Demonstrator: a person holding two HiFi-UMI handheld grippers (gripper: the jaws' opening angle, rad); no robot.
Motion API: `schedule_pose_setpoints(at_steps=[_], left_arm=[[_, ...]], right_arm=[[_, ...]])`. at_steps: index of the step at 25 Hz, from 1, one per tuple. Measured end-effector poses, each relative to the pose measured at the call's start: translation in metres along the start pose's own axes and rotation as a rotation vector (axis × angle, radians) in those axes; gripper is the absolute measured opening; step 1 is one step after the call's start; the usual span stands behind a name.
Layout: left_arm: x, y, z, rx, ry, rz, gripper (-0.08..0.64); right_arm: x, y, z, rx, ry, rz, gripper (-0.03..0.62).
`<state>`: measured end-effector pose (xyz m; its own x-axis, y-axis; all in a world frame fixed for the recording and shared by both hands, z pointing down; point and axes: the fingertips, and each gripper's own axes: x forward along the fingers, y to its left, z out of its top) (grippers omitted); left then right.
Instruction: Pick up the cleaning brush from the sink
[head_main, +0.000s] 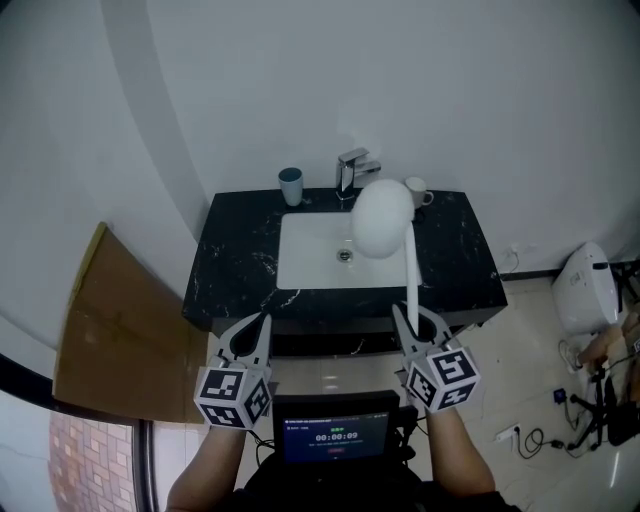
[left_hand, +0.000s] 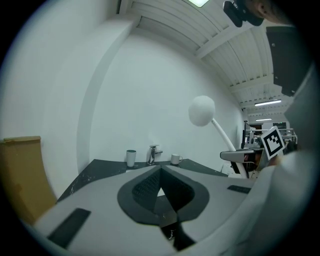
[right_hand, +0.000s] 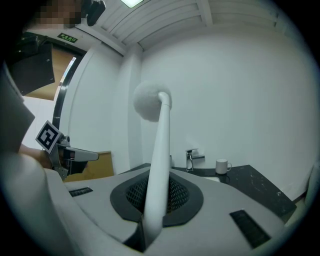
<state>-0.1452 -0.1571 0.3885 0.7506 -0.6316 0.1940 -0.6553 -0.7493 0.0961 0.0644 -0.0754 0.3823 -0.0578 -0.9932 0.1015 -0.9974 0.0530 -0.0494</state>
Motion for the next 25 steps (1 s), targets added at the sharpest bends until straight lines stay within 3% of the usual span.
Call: schedule_pose_setpoints(at_steps=[25], left_arm=[[-0.018,0.016,0.006,0.012,-0.046,0.013,0.015]], right_arm=[[-0.005,0.011,0.009,-0.025,-0.029,-0.018,0.000]])
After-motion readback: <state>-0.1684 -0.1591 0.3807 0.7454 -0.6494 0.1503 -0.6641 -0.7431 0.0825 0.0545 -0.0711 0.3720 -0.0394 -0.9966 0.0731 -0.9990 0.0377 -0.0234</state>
